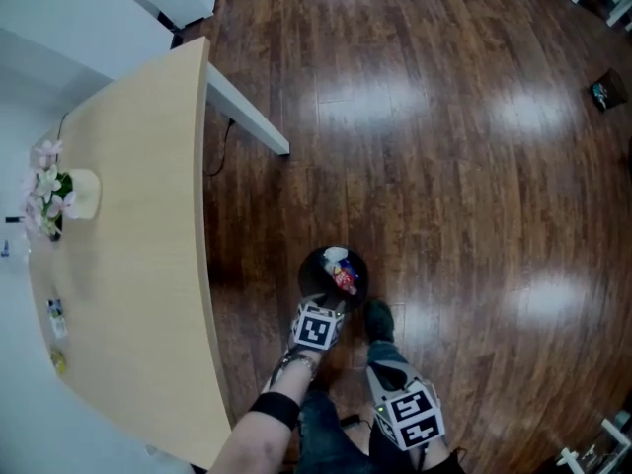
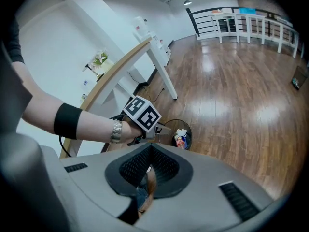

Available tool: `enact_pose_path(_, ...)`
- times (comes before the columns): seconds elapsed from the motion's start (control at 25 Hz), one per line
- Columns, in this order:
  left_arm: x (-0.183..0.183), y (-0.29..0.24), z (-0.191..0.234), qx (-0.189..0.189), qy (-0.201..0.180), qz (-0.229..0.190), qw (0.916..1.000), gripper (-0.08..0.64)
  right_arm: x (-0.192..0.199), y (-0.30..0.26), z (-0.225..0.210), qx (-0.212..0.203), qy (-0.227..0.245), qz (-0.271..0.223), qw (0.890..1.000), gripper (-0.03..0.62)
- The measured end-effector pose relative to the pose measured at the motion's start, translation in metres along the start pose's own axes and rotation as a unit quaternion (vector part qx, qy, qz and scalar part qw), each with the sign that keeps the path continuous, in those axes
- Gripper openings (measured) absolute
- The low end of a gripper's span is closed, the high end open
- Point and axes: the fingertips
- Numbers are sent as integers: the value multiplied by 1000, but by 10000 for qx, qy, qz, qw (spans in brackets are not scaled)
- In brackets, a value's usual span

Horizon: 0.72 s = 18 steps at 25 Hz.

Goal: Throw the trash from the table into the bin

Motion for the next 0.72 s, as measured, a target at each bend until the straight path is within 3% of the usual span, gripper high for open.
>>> enact_pose_path(0.2,-8,92,-35,50,-138,-624,9979,21,-8,18,11,98,132,-144,9998,8)
enact_pose_path(0.48,9,252,-90,258,-341,-1443,9886,0,-13,58,48,257,365,-340,9984,7)
enact_pose_path(0.72,53,343,-113,132,-796,-1671,9826,0,-19,88,101,364,738,-603,9948,8)
Point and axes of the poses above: the fingertips, and each gripper's own axes: y backward along the fingers, z to its left, x out of its underside, and after that the axes turned 5 degrees about z, right-handed
